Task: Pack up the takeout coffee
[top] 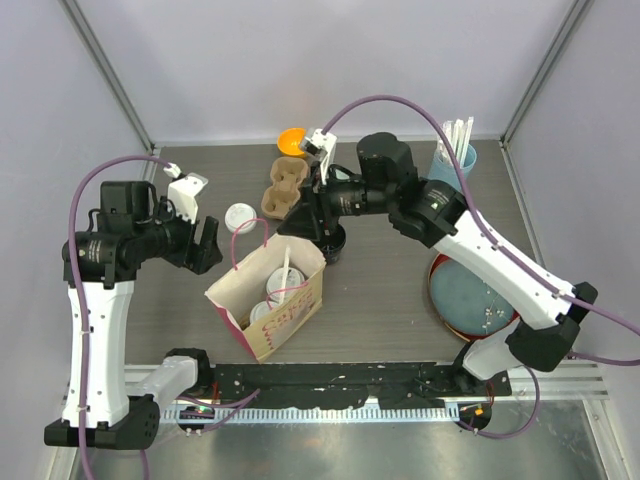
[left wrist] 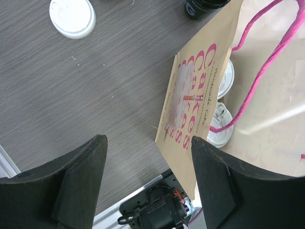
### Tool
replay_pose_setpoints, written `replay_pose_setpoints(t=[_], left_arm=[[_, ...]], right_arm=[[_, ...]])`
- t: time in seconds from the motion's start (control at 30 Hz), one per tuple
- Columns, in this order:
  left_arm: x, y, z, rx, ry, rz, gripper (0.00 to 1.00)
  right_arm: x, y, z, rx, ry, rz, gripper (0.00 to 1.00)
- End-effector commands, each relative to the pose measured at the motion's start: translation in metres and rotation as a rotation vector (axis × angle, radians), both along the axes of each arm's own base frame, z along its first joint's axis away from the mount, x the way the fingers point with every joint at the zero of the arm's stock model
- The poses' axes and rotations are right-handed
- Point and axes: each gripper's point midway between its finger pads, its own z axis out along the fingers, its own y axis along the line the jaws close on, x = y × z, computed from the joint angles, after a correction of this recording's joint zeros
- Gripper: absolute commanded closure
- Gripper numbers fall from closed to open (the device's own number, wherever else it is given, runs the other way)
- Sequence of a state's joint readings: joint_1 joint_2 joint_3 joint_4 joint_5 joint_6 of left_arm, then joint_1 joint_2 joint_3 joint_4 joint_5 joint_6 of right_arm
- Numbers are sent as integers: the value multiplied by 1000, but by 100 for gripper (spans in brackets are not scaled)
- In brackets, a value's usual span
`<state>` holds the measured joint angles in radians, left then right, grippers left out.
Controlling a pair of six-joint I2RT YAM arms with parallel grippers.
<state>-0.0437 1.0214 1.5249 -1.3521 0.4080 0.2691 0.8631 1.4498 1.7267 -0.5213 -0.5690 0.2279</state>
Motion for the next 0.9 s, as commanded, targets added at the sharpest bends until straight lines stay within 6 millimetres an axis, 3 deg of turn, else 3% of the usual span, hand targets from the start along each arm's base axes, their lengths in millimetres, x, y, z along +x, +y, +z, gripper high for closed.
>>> replay_pose_setpoints(t=[0.0,0.1,0.13,0.2,0.23,0.27,0.33,0.37,0.4,0.47,0.5,0.7,0.8,0.87], left_arm=[[-1,0,5,-5,-24,-5,25],[0,0,4,-5,-20,-7,25],[0,-1,4,-7,-21,-9,25],[-1,-1,4,-6,-21,-12,25],[-1,-1,4,-8,-21,-12,25],[-1,-2,4,-9,-22,-16,25],[-1,-2,3,-9,-20,-16,25],[-1,-2,4,-7,-24,-18,25],[-1,-1,3,-5,-24,-18,25],[-2,-1,2,-5,-21,-16,25],[-1,-1,1,-1,-19,-15,25],[-1,0,0,4,-17,-12,25],[-1,1,-2,6,-11,-11,25],[0,1,-3,9,-11,-12,25]], right_arm=[[42,-8,6,-40,-118,-196,37],[78,-29,21,-61,-161,-353,15],[101,-49,33,-49,-175,-436,14],[133,-82,41,-64,-197,-567,13],[152,-105,48,-70,-221,-655,13],[182,-143,45,-113,-241,-784,13],[222,-203,37,-205,-265,-1025,17],[244,-238,19,-304,-268,-1126,21],[256,-266,12,-379,-281,-1239,29],[278,-294,-18,-503,-264,-1314,42],[286,-314,-27,-555,-263,-1345,44],[311,-371,-83,-625,-98,-1413,53],[305,-382,-110,-664,-32,-1392,55],[304,-378,-121,-637,-19,-1356,52]])
